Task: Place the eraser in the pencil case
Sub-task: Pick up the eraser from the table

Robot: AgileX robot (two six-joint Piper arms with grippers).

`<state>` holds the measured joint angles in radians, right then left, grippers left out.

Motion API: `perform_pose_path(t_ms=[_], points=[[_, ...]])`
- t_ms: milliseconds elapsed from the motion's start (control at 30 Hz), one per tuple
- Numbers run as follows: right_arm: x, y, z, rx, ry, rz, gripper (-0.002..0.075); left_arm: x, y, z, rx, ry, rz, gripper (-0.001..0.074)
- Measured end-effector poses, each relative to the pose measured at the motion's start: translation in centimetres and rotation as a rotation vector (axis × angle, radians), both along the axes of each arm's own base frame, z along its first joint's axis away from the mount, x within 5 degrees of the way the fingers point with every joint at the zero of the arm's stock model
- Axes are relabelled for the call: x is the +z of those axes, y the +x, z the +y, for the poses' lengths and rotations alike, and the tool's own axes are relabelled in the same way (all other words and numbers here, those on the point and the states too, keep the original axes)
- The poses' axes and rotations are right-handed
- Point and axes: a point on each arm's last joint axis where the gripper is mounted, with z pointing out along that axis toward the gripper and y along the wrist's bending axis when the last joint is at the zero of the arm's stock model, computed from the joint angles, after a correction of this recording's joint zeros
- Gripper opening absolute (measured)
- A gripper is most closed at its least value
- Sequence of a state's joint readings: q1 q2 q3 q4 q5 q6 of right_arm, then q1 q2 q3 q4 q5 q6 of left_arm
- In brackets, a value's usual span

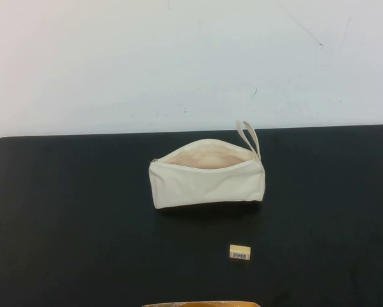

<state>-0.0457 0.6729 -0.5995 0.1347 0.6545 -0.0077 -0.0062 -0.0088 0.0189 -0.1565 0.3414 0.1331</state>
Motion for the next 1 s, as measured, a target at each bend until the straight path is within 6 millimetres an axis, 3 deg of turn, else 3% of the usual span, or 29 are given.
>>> perform_pose_path(t_ms=[333,567,667,833,933,967,1000], points=[[-3.4,3.4,0.7,0.21,-0.051,0.269,-0.0001,0.0,0.0,0.0,0.0,0.0,0.0,-0.0001],[-5.7,8.2,0.5,0.243,-0.038,0.447,-0.0001,0.0,0.0,0.0,0.0,0.0,0.0,-0.0001],[-7.4,11.1,1.1,0.317,-0.028,0.54,-0.0001,0.0,0.0,0.0,0.0,0.0,0.0,-0.0001],[-8.4,14.3,4.6,0.504,-0.05,0.557,-0.0001,0.0,0.0,0.0,0.0,0.0,0.0,-0.0001],[-8.0,15.6,7.6,0.627,-0.089,0.519,-0.0001,0.0,0.0,0.0,0.0,0.0,0.0,-0.0001],[-7.2,16.3,10.0,0.725,-0.127,0.462,-0.0001,0.0,0.0,0.0,0.0,0.0,0.0,-0.0001],[-6.7,16.4,11.0,0.765,-0.143,0.432,-0.0001,0.0,0.0,0.0,0.0,0.0,0.0,-0.0001]])
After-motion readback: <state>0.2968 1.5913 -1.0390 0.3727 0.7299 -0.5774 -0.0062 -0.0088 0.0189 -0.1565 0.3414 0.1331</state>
